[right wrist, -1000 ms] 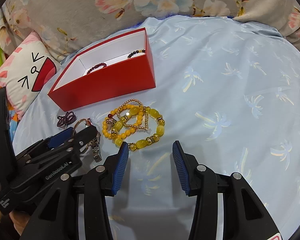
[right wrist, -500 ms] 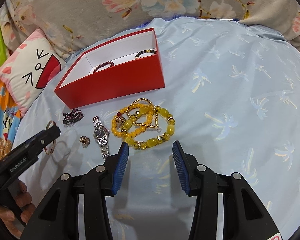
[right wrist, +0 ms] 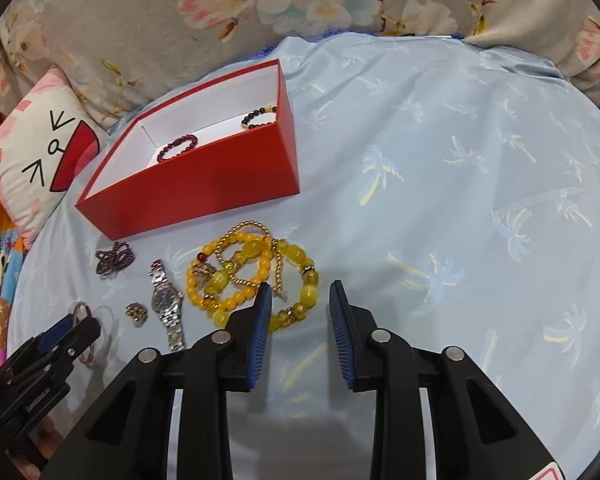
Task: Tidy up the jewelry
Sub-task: 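Grasp the gold bangle with the left tool while the right tool grasps a yellow bead bracelet, then carry the bangle and yellow bracelet into the red box and open both tools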
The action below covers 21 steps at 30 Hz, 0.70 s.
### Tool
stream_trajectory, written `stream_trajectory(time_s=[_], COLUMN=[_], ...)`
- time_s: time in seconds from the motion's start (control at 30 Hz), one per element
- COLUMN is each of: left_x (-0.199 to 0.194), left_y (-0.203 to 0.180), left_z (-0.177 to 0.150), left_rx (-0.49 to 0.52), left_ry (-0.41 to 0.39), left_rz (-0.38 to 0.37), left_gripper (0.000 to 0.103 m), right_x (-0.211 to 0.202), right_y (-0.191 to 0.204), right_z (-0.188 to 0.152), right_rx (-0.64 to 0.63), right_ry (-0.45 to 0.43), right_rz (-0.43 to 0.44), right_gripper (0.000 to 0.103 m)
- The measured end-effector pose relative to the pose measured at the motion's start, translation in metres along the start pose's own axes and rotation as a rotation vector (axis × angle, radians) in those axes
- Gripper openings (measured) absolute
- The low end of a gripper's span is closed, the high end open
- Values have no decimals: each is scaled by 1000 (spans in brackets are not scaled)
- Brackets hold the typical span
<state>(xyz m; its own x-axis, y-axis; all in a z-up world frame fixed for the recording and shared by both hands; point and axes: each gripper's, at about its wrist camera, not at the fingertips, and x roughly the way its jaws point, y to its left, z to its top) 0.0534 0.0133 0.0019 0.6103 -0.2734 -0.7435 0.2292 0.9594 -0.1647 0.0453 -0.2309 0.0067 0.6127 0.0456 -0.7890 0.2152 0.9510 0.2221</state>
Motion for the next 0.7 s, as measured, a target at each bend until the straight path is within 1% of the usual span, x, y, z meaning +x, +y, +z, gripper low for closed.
stream_trajectory(time_s=[0.13, 0.23, 0.27, 0.33, 0.47, 0.7], left_x=[2, 3, 3, 3, -1, -12], left_y=[0, -1, -1, -1, 0, -1], left_z=[-1, -1, -1, -1, 1, 9], left_rx=[-1, -2, -1, -2, -9, -10], left_ry=[5, 8, 9, 9, 0, -21], left_rz=[0, 0, 0, -2, -6, -19], left_gripper=[57, 57, 57, 57, 57, 57], right_x=[14, 16, 17, 17, 9, -26], right_y=[-3, 0, 1, 3, 0, 9], right_z=[3, 4, 4, 4, 5, 17], right_rx=[1, -22, -34, -46, -17, -21], right_ry=[18, 4, 0, -3, -17, -83], right_rz=[-20, -44, -56, -70, -34, 16], right_gripper=[18, 15, 11, 9, 9, 9])
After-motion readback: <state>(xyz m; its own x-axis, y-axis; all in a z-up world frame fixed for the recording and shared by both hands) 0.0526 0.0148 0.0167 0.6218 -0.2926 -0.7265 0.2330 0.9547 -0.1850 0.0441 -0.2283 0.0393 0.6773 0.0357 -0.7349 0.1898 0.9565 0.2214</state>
